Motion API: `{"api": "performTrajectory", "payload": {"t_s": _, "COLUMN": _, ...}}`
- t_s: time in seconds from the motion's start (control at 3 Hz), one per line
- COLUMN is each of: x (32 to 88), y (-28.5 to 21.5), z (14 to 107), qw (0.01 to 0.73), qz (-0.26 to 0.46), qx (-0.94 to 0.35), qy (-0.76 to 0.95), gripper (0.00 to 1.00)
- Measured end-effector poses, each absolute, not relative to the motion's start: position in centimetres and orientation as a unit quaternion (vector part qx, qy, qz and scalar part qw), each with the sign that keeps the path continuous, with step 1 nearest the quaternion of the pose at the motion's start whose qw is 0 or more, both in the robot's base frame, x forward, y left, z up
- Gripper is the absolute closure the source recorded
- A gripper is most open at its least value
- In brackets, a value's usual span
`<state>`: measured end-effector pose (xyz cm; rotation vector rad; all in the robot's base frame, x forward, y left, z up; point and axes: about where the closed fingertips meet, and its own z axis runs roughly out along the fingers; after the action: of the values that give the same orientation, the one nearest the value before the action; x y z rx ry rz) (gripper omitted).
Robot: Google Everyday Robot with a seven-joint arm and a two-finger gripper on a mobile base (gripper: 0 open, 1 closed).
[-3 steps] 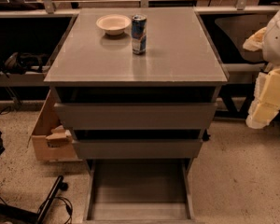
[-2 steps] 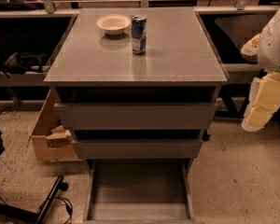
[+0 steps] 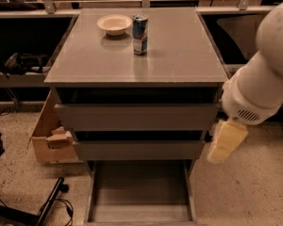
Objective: Close bottom drawer
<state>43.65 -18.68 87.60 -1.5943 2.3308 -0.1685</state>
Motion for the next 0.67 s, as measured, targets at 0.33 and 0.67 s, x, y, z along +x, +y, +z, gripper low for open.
{"api": "performTrajectory", "payload": {"t_s": 0.33, "x": 44.4, "y": -16.4, "z": 79.7, "qw": 0.144, "qz": -0.078, "qx": -0.569, "qy": 0.806, "gripper": 0.0}}
{"api": "performTrajectory", "payload": {"t_s": 0.67, "x": 43.6, "y": -15.3, "z": 68.0, "qw": 0.121, "qz": -0.091, "qx": -0.582, "qy": 0.799, "gripper": 0.0}}
